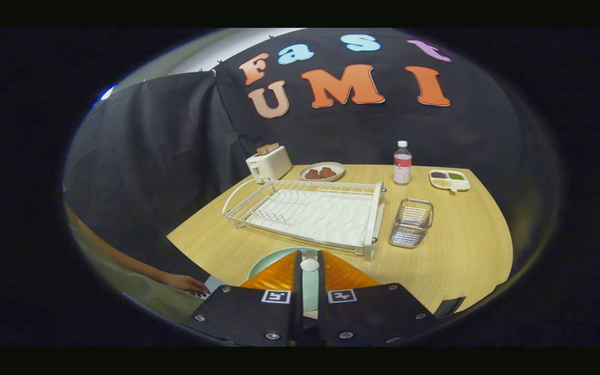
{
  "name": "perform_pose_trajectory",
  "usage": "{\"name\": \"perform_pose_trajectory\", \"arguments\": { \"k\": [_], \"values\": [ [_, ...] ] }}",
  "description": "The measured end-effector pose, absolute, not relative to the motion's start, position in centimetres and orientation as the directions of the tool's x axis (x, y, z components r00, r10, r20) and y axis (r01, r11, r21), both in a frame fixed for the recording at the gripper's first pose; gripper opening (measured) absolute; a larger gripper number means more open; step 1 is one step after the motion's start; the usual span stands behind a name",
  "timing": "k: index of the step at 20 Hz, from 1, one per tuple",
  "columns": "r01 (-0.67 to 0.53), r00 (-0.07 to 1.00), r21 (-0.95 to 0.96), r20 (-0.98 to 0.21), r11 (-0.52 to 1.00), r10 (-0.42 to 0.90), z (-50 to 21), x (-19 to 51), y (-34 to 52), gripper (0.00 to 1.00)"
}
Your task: Take the plate from the dish rack, then take the spoon from the basket and place it into the plate.
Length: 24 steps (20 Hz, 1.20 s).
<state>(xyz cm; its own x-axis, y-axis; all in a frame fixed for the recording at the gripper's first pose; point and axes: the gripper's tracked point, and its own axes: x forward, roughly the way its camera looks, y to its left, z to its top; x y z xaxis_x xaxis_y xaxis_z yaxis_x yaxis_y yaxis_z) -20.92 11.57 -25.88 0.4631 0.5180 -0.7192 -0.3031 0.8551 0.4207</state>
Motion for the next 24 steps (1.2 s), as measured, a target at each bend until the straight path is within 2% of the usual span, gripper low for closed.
{"name": "perform_pose_trajectory", "arguments": {
  "k": [14,19,24],
  "values": [
    [-0.437,0.357,0.426,-0.726,0.793,0.587,-30.3,-22.4,16.2,0.11],
    [-0.413,0.352,0.429,-0.738,0.803,0.575,-31.2,-22.9,15.2,0.14],
    [-0.398,0.276,0.39,-0.812,0.83,0.514,-34.4,-25.4,13.3,0.18]
  ]
}}
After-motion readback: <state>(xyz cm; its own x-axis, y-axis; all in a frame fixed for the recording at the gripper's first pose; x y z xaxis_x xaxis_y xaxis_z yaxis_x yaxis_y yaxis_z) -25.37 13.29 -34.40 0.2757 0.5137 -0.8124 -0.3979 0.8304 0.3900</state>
